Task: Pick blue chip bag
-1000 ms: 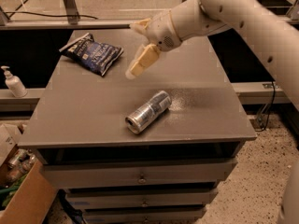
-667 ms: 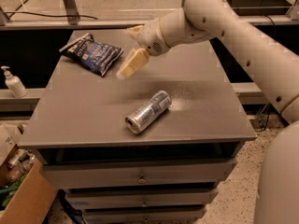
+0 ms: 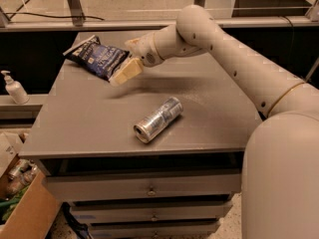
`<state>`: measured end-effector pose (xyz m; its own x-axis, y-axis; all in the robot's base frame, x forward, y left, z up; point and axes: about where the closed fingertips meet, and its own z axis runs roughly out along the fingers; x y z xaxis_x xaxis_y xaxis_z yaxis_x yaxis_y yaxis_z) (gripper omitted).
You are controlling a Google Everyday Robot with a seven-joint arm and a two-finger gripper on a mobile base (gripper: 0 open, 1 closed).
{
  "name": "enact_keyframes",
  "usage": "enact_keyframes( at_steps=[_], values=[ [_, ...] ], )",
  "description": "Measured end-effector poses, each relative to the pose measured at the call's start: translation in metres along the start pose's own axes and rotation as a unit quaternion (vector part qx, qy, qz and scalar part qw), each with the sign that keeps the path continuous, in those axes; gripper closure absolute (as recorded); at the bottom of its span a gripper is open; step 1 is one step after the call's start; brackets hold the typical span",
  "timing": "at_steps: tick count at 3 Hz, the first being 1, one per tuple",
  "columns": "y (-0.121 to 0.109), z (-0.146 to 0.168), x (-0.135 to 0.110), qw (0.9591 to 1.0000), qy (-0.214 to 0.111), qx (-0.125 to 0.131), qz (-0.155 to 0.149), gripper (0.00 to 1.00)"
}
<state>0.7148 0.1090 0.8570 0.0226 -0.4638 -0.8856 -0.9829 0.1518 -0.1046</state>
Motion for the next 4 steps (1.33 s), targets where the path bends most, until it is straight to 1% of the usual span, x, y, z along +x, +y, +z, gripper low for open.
enact_keyframes(
  at_steps=[1,2,3,4],
  values=[
    [-0.017,0.018,0.003,0.9996,-0.006,0.02,0.018,0.0],
    [-0.03,0.03,-0.001,0.9991,-0.011,0.032,0.026,0.0],
    [-0.035,0.041,-0.004,0.999,-0.008,0.034,0.029,0.16],
    [-0.033,0.049,-0.005,0.9993,-0.002,0.029,0.024,0.39]
  ],
)
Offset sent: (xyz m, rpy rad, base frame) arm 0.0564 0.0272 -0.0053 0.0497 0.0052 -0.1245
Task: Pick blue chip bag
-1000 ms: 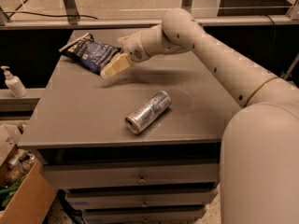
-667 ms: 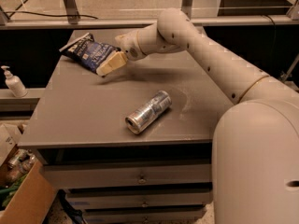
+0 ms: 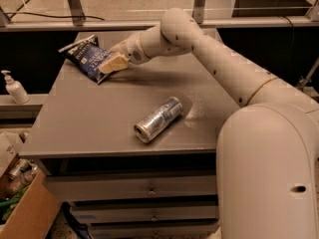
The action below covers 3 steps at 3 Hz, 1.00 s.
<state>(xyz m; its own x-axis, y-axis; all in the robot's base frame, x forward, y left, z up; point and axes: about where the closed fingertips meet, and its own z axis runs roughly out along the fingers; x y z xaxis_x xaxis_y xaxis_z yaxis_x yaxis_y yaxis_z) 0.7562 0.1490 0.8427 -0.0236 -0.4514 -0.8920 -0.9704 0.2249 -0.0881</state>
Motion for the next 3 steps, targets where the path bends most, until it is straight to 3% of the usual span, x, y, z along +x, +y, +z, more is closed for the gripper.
enact_keyframes(
  at_steps=[2,3],
  values=[
    [0.006,-0.005,0.007,0.9998,0.018,0.0,-0.009,0.86],
    [0.01,-0.02,-0.013,0.9998,-0.005,0.005,-0.018,1.0]
  ],
)
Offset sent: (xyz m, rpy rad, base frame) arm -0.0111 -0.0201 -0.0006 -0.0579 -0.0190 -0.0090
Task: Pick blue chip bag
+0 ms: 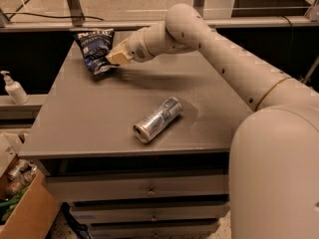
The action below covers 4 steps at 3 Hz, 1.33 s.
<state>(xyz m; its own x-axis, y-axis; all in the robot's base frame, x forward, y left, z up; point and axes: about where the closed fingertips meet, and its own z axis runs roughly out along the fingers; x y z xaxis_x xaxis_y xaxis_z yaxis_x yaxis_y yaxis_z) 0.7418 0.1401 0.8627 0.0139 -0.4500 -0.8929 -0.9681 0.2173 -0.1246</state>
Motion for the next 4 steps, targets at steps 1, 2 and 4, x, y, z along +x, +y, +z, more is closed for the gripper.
enact_keyframes(
  at_steps=[1,2,4],
  values=[
    [0.012,-0.02,-0.035,0.9988,-0.047,-0.005,-0.013,1.0],
    [0.036,-0.041,-0.073,0.9934,-0.104,-0.034,-0.032,1.0],
    [0.066,-0.058,-0.103,0.9818,-0.165,-0.083,-0.045,1.0]
  ],
)
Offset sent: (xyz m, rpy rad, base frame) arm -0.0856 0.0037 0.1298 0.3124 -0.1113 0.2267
